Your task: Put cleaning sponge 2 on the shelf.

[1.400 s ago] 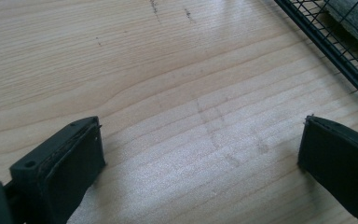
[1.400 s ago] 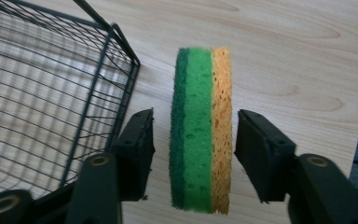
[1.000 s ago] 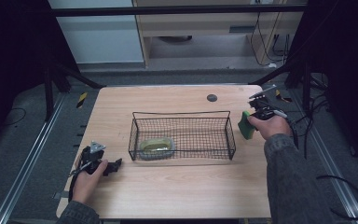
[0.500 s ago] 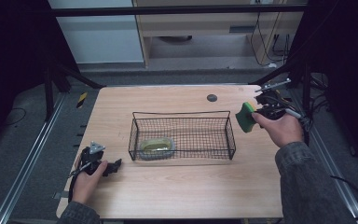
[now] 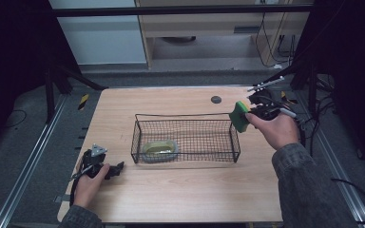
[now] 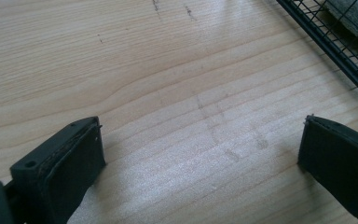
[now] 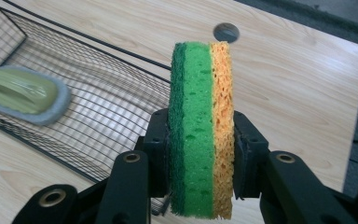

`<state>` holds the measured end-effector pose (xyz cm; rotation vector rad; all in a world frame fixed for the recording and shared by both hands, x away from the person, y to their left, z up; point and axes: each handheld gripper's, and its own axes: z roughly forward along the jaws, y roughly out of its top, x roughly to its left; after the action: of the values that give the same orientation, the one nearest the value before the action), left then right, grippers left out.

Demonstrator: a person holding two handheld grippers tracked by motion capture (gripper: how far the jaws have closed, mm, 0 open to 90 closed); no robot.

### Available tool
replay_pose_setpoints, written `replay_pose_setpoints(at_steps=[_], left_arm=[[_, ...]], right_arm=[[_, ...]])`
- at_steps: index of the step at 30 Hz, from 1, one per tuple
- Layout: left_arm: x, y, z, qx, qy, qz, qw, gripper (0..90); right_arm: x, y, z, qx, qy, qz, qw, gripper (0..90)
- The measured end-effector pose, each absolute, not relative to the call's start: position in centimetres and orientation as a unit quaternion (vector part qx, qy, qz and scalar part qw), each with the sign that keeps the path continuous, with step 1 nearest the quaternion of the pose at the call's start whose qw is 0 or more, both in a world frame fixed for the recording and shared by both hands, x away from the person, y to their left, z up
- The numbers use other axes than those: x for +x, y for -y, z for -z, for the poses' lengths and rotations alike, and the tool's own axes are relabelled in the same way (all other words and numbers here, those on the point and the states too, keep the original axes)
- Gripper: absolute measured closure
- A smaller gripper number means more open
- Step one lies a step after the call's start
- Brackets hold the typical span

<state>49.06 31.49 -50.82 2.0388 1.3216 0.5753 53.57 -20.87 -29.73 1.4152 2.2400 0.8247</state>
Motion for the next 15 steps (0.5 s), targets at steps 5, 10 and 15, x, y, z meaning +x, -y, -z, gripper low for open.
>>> replay_pose_setpoints(at_steps=[5,10,15], left_arm=[[49.1,-31.5,50.8,0.775,-0.501,-0.219,0.317,0.0],[49.1,-31.5,50.8,0.775,-0.501,-0.219,0.317,0.0],[49.1,-31.5,50.8,0.775,-0.501,-0.219,0.317,0.0]], right_arm=[[53.5,19.7,29.8,0.486,-0.801,-0.298,0.182,64.5],[53.9,18.5,30.6,0.477,-0.813,-0.285,0.177,64.5],[54.4,17.4,31.4,0.471,-0.820,-0.272,0.177,64.4]])
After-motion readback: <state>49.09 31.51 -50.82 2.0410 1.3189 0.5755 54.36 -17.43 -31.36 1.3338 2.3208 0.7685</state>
